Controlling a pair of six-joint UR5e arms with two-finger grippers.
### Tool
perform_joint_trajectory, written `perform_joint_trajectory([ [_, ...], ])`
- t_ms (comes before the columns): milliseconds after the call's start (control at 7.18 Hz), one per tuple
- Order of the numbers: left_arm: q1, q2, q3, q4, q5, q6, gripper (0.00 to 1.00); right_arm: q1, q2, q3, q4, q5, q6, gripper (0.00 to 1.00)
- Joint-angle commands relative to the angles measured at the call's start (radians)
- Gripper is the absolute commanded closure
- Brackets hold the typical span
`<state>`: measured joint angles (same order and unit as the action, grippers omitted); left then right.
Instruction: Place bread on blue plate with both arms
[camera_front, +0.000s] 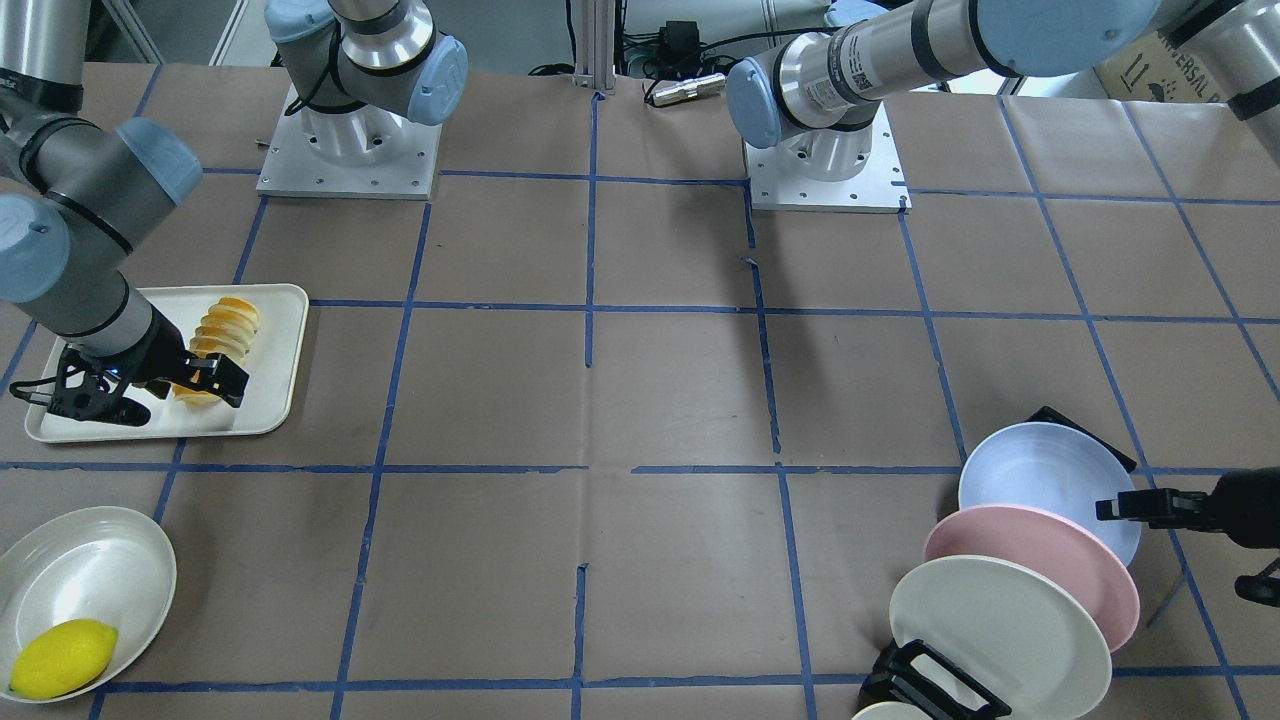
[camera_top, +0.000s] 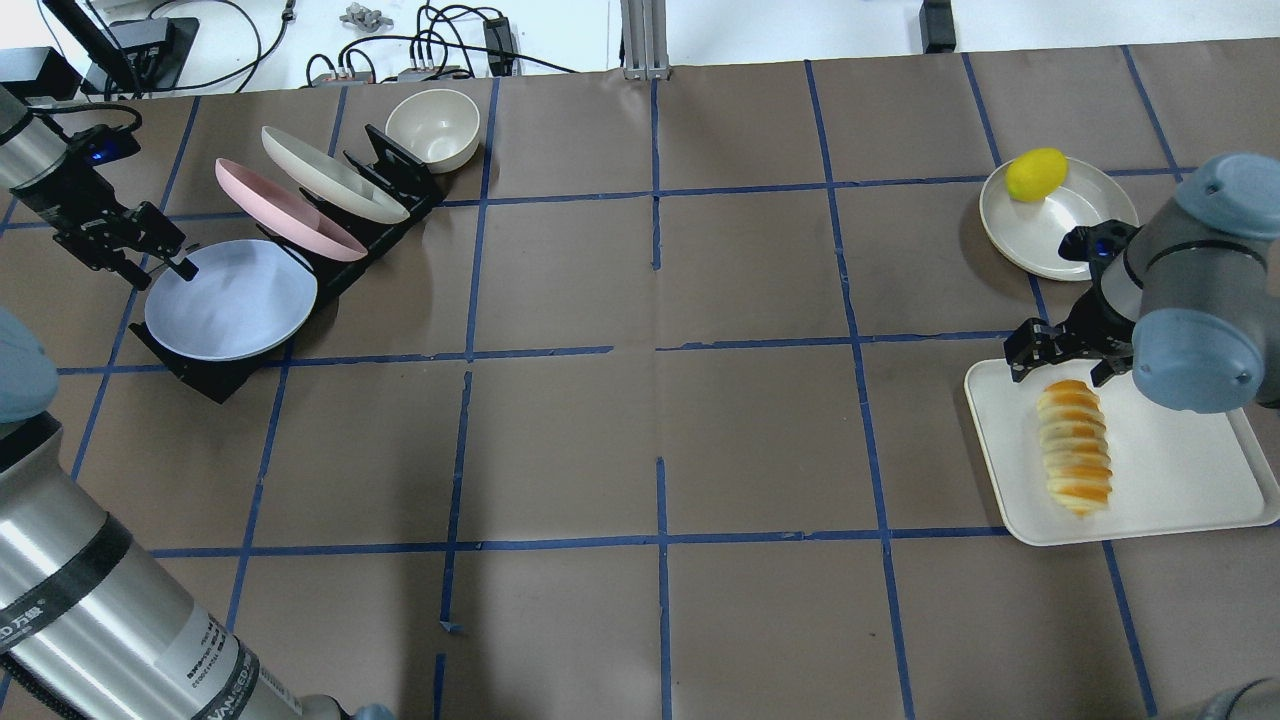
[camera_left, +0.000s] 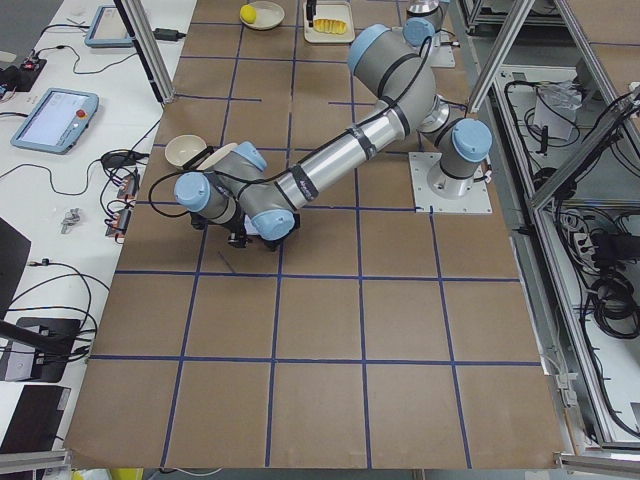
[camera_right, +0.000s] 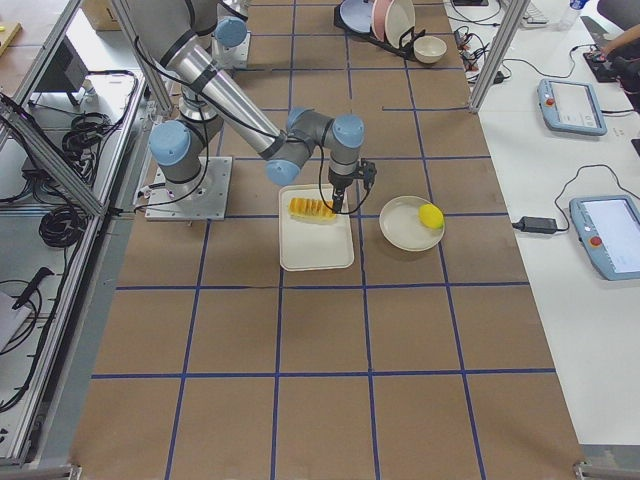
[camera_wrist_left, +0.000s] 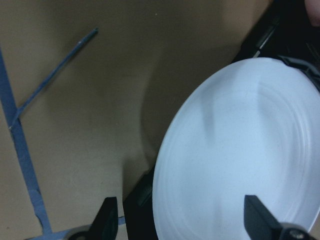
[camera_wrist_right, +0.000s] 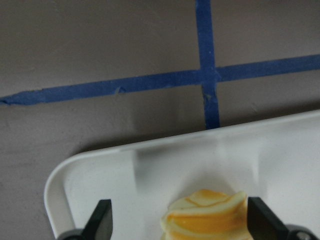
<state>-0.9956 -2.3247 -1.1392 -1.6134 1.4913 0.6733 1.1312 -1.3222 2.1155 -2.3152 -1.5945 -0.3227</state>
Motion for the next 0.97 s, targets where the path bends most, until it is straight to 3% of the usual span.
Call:
perform_joint_trajectory([
  [0, -0.004, -0.016, 0.009, 0.0, 0.006, 0.009, 0.54, -0.002, 0.006, 0.018, 0.006, -0.072, 0.001, 0.05],
  [139, -0.005, -0.009, 0.01, 0.0, 0.006, 0.018, 0.78, -0.002, -0.009, 0.017, 0.045, -0.09, 0.001, 0.05],
  [278, -0.006, -0.004, 0.018, -0.002, 0.006, 0.017, 0.83, -0.001, -0.04, 0.017, 0.065, -0.091, 0.001, 0.05],
  [835, -0.005, 0.016, 0.096, -0.058, 0.007, 0.018, 0.85, -0.002, -0.066, 0.037, 0.148, -0.122, 0.007, 0.05],
])
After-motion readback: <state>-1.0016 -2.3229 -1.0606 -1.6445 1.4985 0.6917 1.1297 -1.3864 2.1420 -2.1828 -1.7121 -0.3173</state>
